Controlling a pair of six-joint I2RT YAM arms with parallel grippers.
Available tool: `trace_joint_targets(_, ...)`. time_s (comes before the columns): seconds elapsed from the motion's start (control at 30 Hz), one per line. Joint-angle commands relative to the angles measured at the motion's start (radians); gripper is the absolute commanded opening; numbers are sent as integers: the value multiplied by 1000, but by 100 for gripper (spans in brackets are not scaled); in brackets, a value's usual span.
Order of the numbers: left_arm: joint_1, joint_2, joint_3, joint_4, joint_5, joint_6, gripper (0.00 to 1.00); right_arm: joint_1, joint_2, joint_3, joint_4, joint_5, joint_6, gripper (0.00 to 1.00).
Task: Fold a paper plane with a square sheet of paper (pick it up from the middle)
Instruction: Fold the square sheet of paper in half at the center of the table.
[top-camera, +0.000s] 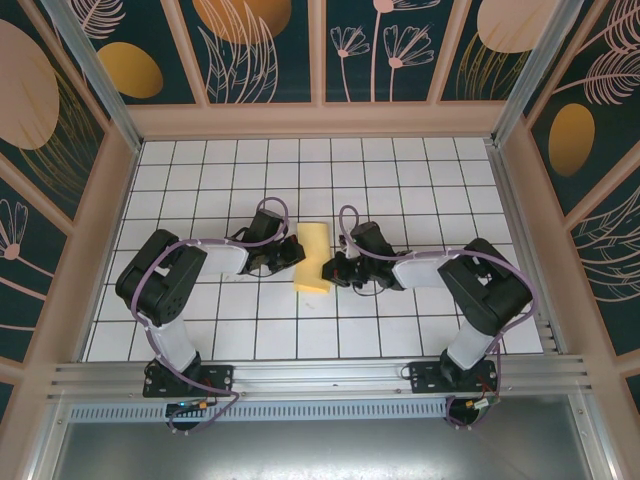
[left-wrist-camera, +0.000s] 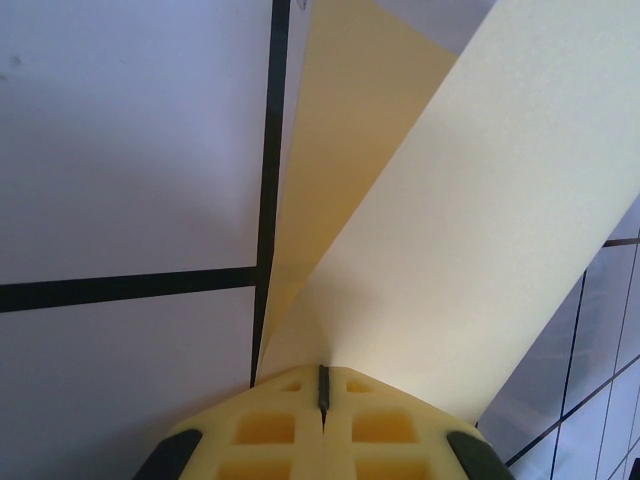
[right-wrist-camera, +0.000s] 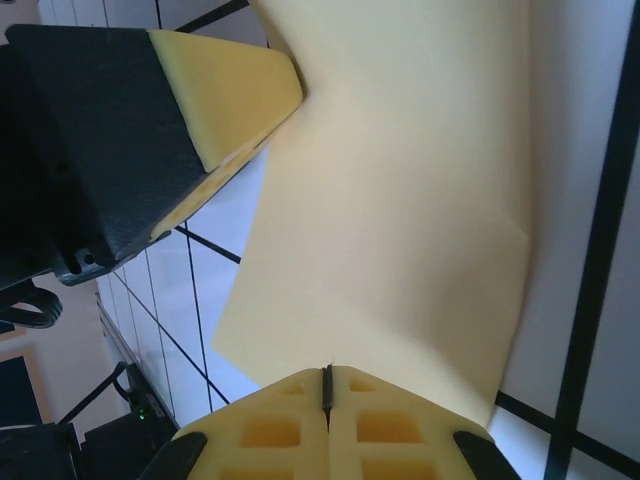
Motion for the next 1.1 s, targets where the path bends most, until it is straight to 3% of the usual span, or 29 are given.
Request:
trace_joint_targets(0.0, -8, 36, -37, -78, -31, 23, 0, 9, 22, -21, 42, -20, -2, 0)
trace_joint_targets(0.27, -8, 35, -43, -79, -34, 26, 0, 19, 85, -39, 9, 2, -16, 0)
trace_joint_targets(0.57, -9, 35, -43, -81, -35, 31, 0, 30, -10, -20, 10, -16, -18, 0)
trace_joint_targets(0.9, -9, 37, -43, -81, -33, 33, 0, 31, 69, -103, 61, -19, -4, 0)
trace_joint_targets(1.07, -9, 39, -40, -86, -32, 34, 0, 36, 23, -83, 11, 0, -16, 0)
